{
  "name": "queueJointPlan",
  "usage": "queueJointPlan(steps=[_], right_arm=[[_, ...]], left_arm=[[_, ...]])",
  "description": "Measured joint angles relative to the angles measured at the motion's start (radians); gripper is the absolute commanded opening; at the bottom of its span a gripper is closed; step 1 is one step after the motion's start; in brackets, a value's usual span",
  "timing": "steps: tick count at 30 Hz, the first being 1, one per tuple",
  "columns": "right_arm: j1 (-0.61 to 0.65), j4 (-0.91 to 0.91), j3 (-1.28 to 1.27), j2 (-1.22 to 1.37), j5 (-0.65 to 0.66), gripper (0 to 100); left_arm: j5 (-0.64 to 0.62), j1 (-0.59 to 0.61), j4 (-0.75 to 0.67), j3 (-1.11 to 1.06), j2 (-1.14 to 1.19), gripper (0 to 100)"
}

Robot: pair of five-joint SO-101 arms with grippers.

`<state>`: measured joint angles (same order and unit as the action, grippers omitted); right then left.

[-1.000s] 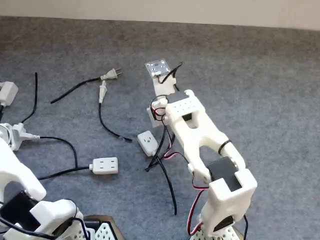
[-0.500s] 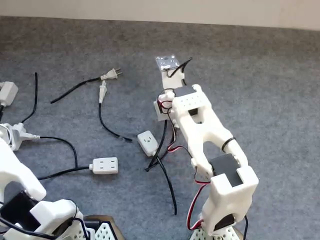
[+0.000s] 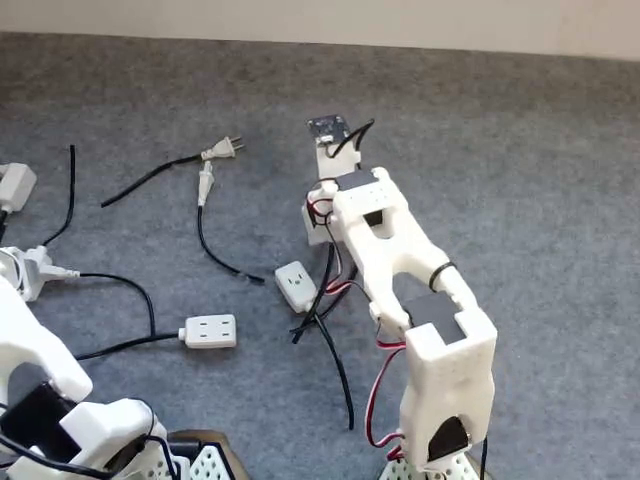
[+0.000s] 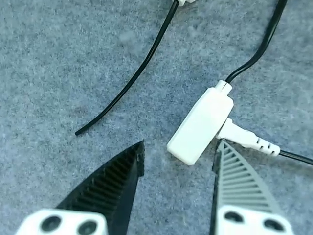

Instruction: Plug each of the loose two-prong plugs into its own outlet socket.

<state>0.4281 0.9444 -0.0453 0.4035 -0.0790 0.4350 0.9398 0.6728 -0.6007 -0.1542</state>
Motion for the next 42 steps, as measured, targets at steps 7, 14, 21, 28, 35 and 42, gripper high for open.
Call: queueJointPlan(steps=[7, 14, 21, 28, 35, 42], right_arm=[[0.000, 0.002, 0.011, 0.017, 0.000, 0.2], [-0.002, 0.077, 0.104, 0.017, 0.000, 0.4], [0.011, 0.422, 0.413, 0.017, 0.207, 0.5], [0.178, 0.767, 0.687, 0.017, 0.365, 0.5], [0.322, 0.767, 0.539, -0.066, 0.445, 0.5], [0.387, 0.710, 0.229, -0.348, 0.448, 0.5]], left_arm=[[0.000, 0.000, 0.000, 0.000, 0.000, 24], [0.000, 0.000, 0.000, 0.000, 0.000, 24], [0.000, 0.000, 0.000, 0.000, 0.000, 24], [0.000, 0.000, 0.000, 0.000, 0.000, 24], [0.074, 0.000, 0.000, -0.029, 0.000, 24], [0.123, 0.000, 0.000, -0.066, 0.000, 24]])
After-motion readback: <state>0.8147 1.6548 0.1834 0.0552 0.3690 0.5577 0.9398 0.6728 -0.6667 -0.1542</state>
